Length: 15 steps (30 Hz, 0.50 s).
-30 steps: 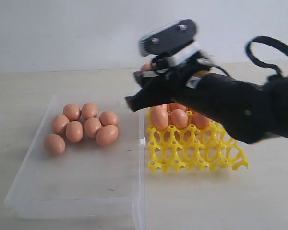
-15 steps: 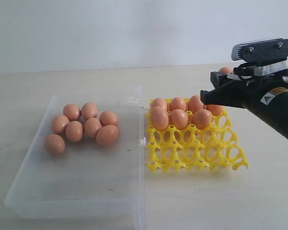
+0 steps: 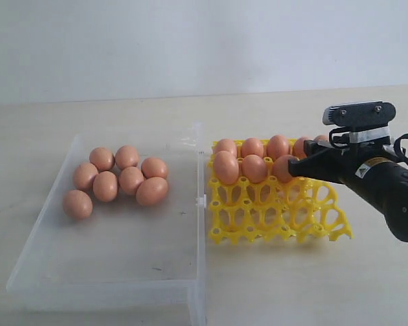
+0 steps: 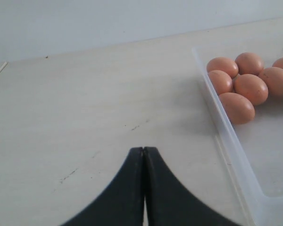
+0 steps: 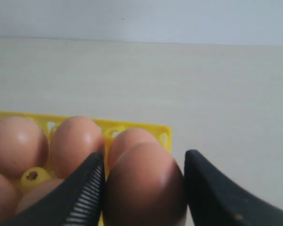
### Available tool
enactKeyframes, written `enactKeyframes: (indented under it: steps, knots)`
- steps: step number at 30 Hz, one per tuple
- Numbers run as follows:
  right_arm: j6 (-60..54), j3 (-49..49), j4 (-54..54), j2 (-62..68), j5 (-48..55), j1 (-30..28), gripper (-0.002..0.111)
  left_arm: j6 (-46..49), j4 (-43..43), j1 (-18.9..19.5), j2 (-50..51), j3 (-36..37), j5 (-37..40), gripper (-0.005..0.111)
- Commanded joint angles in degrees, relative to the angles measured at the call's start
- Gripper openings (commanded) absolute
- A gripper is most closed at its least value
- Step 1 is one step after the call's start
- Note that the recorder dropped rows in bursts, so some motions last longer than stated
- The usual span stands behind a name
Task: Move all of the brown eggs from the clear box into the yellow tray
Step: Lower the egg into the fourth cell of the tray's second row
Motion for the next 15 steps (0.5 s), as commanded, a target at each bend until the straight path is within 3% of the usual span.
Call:
enactKeyframes:
  steps: [1,15]
  knots:
    - [0.37,-1.16,-1.48,1.03,-1.34,-0.52,0.0,-0.15,-0.31,-0.3,-0.32,-0.23,-0.35,0.0]
    - [-0.92,-4.64,-2.0,3.32,3.2,-0.53,0.0,-0.15,-0.31,-0.3,-0.32,-0.23,-0.35,0.0]
